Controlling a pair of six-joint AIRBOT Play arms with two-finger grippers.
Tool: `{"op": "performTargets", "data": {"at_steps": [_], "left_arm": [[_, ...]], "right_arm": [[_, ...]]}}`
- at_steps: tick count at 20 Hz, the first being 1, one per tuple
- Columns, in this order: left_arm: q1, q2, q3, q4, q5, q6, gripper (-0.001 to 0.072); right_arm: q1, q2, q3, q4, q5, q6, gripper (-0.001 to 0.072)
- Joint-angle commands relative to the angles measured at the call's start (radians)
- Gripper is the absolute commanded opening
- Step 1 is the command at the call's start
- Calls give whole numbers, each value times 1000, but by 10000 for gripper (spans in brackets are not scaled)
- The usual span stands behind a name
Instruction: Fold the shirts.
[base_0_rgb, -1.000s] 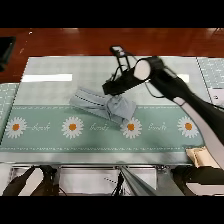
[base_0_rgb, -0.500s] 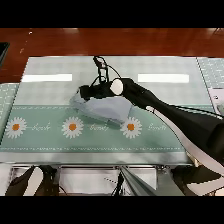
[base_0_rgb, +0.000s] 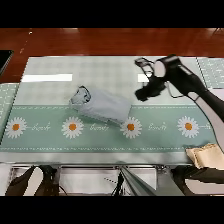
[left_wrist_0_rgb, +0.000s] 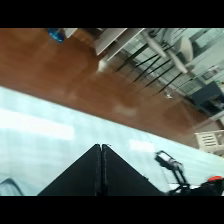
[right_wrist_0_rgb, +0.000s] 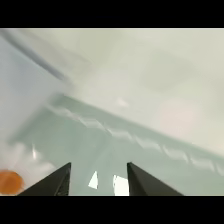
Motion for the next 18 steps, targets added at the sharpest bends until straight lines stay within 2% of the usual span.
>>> {"op": "performTargets", "data": {"at_steps": [1, 3, 5, 7, 11, 15, 16, 17, 18], "left_arm": [[0, 1, 0, 119, -26, 1, 23], [0, 1, 0, 142, -27, 0, 25], [-1, 1, 0, 142, -27, 0, 26], [-3, 1, 0, 143, -29, 0, 26], [-23, 0, -1, 153, -29, -11, 25], [-27, 1, 0, 152, -29, -57, 26], [-27, 1, 0, 152, -29, -63, 26], [-27, 1, 0, 152, -29, -63, 25], [-27, 1, 0, 152, -29, -63, 26]], "right_arm": [[-187, 92, -264, 228, -34, -12, 548], [-219, 103, -401, 524, -193, -85, 559], [-190, 102, -511, 818, -383, -212, 575], [-129, 102, -563, 1011, -548, -297, 575], [21, 74, -570, 1181, -811, -315, 575], [70, 27, -566, 1259, -866, -312, 531], [64, 27, -562, 1258, -852, -313, 464], [50, 27, -554, 1259, -810, -313, 306], [34, 27, -541, 1257, -753, -321, 219]]}}
